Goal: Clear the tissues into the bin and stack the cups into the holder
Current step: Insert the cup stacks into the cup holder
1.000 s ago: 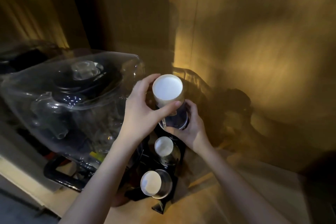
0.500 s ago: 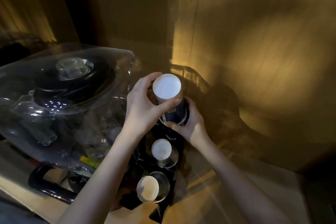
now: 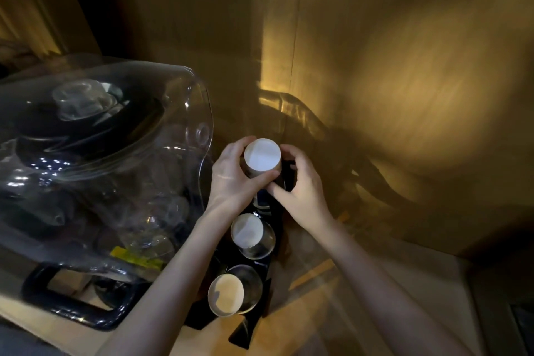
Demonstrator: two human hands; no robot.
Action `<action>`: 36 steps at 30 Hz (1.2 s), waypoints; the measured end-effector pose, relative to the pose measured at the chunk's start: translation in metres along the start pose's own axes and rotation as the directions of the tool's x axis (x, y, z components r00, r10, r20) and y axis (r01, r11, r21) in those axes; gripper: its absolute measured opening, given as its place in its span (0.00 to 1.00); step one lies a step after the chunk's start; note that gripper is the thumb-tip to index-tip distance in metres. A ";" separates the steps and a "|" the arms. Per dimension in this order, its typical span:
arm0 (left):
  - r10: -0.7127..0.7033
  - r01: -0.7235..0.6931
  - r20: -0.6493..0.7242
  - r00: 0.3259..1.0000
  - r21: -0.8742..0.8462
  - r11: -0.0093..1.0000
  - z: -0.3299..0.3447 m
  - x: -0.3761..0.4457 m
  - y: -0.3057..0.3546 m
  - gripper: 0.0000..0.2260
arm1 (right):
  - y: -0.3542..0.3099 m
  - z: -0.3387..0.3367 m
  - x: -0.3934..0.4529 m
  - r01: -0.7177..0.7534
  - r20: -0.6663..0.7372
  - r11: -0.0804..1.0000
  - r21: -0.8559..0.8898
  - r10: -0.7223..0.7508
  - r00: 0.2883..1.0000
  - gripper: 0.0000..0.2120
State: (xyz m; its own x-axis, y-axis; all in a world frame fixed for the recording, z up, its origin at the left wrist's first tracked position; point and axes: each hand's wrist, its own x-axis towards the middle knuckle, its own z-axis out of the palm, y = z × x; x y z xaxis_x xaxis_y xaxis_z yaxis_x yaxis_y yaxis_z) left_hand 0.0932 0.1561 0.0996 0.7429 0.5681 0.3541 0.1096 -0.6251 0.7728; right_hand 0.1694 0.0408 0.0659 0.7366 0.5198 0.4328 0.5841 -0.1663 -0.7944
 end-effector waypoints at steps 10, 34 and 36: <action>-0.067 0.064 0.081 0.994 0.040 0.997 0.012 -0.002 -0.014 0.29 | 0.015 0.011 -0.008 -0.011 0.056 0.996 -0.084 0.016 0.998 0.28; 0.356 -0.546 0.460 0.813 0.391 0.741 0.090 -0.092 0.072 0.24 | 0.000 -0.130 -0.101 0.047 0.144 0.614 -0.788 0.111 0.983 0.28; 0.372 -0.584 0.519 0.769 0.334 0.740 0.111 -0.111 0.083 0.25 | 0.009 -0.152 -0.126 -0.038 0.083 0.585 -0.810 0.179 0.980 0.28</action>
State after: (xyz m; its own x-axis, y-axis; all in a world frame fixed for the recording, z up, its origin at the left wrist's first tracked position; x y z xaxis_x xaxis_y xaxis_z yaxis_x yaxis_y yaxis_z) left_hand 0.0926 -0.0182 0.0658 0.9553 -0.0735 0.2864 -0.1316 -0.9731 0.1893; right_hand 0.1333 -0.1540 0.0694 0.7984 0.5492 0.2469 0.5897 -0.7960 -0.1366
